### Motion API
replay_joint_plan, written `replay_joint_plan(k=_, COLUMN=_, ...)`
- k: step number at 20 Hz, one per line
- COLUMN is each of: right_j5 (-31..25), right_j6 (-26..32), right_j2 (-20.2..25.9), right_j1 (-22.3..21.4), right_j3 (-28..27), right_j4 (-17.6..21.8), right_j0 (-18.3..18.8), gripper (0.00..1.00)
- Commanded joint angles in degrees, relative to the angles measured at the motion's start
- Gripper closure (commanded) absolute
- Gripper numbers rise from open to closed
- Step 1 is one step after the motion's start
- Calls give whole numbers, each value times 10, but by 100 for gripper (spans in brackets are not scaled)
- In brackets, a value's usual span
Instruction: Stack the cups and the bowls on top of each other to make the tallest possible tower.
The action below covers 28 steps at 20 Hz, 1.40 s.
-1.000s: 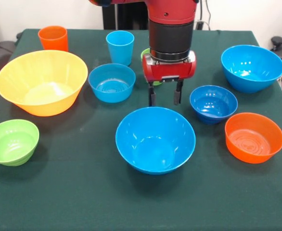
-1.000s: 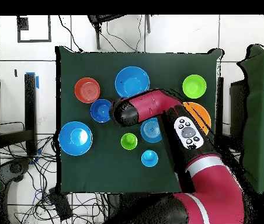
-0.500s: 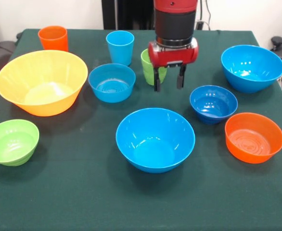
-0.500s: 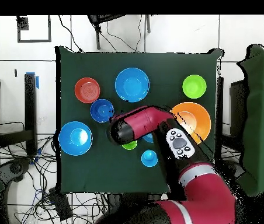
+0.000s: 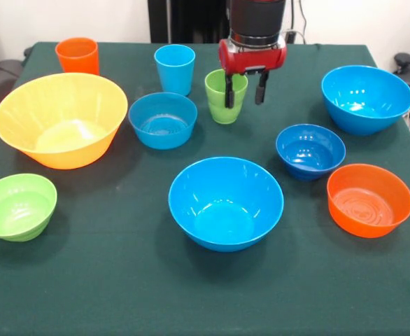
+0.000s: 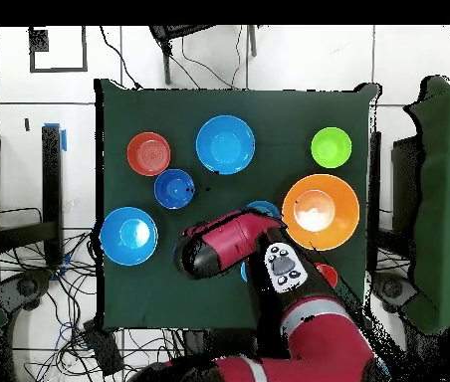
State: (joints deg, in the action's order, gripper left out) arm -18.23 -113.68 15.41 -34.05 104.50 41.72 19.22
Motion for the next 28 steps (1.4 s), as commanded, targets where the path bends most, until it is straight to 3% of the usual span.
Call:
replay_joint_plan(k=1, right_j5=75, right_j6=-106, right_j2=-72, right_j1=19, right_j3=60, right_j4=15, right_j0=-40, gripper=0)
replay_joint_plan(k=9, right_j5=94, right_j6=-71, right_j2=-103, right_j1=29, right_j3=62, right_j4=10, right_j0=-63, gripper=0)
replay_joint_plan(k=28, right_j5=24, right_j6=-5, right_j2=-41, right_j1=-9, right_j3=80, right_j4=-33, right_j0=-13, gripper=0)
